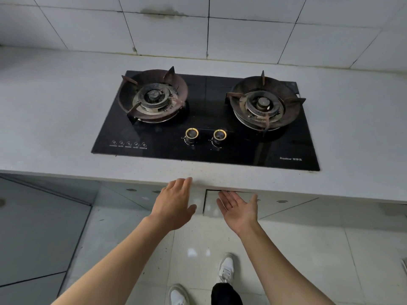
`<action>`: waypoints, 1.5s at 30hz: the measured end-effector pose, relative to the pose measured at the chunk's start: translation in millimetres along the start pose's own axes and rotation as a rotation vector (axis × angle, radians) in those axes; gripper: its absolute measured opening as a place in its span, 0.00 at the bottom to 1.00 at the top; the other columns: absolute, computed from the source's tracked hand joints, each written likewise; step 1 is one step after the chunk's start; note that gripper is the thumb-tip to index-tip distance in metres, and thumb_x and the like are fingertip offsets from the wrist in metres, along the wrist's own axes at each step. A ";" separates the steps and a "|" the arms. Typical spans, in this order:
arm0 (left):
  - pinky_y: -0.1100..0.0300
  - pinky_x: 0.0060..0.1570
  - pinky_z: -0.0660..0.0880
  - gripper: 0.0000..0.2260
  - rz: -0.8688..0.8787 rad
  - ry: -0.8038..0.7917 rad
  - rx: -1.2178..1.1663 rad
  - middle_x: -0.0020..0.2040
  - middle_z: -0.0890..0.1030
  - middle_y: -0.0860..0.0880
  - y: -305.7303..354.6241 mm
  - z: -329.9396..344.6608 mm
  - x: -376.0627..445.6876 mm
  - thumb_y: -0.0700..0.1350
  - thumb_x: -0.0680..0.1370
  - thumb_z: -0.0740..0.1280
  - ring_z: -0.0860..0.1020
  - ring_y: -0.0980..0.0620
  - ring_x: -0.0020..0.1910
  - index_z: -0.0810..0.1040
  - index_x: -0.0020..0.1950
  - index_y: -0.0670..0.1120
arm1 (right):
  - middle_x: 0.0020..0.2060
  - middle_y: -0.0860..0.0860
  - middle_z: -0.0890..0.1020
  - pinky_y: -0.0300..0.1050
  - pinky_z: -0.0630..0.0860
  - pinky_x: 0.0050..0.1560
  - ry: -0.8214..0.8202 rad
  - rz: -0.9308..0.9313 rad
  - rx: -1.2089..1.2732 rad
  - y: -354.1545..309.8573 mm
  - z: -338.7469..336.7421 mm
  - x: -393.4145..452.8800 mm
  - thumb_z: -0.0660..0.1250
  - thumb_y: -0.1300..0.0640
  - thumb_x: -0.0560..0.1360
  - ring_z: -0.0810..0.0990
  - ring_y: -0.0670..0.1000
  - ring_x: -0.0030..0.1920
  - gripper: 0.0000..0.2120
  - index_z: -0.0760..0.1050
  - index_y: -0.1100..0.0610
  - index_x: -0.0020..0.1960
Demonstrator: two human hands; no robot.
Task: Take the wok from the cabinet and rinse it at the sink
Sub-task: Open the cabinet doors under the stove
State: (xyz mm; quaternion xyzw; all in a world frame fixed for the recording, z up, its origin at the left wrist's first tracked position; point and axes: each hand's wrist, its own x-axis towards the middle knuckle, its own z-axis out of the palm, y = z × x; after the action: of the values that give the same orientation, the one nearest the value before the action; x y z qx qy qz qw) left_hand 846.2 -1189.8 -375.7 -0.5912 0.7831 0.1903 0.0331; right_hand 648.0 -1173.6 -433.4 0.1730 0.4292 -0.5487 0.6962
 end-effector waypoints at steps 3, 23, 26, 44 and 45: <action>0.51 0.71 0.66 0.36 0.013 0.000 0.033 0.76 0.63 0.47 0.7 0.1 -0.7 0.57 0.78 0.66 0.63 0.45 0.74 0.52 0.78 0.46 | 0.63 0.61 0.76 0.56 0.70 0.67 -0.021 0.005 0.022 0.8 0.2 4.9 0.47 0.32 0.78 0.75 0.60 0.64 0.38 0.68 0.64 0.68; 0.49 0.67 0.67 0.29 0.089 0.038 0.112 0.71 0.66 0.46 -0.3 16.2 -29.1 0.55 0.77 0.66 0.63 0.44 0.70 0.61 0.72 0.45 | 0.36 0.59 0.80 0.52 0.83 0.48 0.416 -0.241 -0.660 38.9 -63.9 -32.3 0.72 0.61 0.74 0.79 0.53 0.33 0.08 0.75 0.64 0.41; 0.48 0.66 0.67 0.28 0.119 0.050 0.111 0.70 0.67 0.46 -2.2 19.5 -37.5 0.55 0.76 0.66 0.65 0.44 0.68 0.62 0.71 0.45 | 0.35 0.58 0.83 0.54 0.83 0.48 0.492 -0.310 -0.800 42.9 -76.2 -40.8 0.73 0.58 0.73 0.80 0.53 0.31 0.09 0.78 0.64 0.40; 0.50 0.66 0.67 0.25 0.272 -0.037 0.098 0.71 0.66 0.46 100.8 56.2 -67.7 0.54 0.78 0.64 0.64 0.43 0.70 0.63 0.71 0.45 | 0.78 0.52 0.50 0.47 0.56 0.74 0.475 -0.595 -1.562 -2.0 -182.1 -139.5 0.74 0.62 0.70 0.53 0.53 0.77 0.45 0.50 0.53 0.78; 0.50 0.66 0.67 0.25 0.281 -0.037 0.100 0.71 0.66 0.46 108.0 56.8 -69.4 0.54 0.78 0.64 0.63 0.44 0.70 0.63 0.71 0.46 | 0.79 0.52 0.51 0.45 0.55 0.75 0.451 -0.609 -1.638 -5.3 -188.2 -142.3 0.72 0.64 0.72 0.52 0.53 0.77 0.43 0.51 0.55 0.78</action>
State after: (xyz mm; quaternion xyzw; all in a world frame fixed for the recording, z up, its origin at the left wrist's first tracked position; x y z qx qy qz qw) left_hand 755.7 -1082.6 -381.0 -0.4698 0.8658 0.1648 0.0498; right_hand 562.2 -953.8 -427.8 -0.3948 0.8391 -0.1847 0.3253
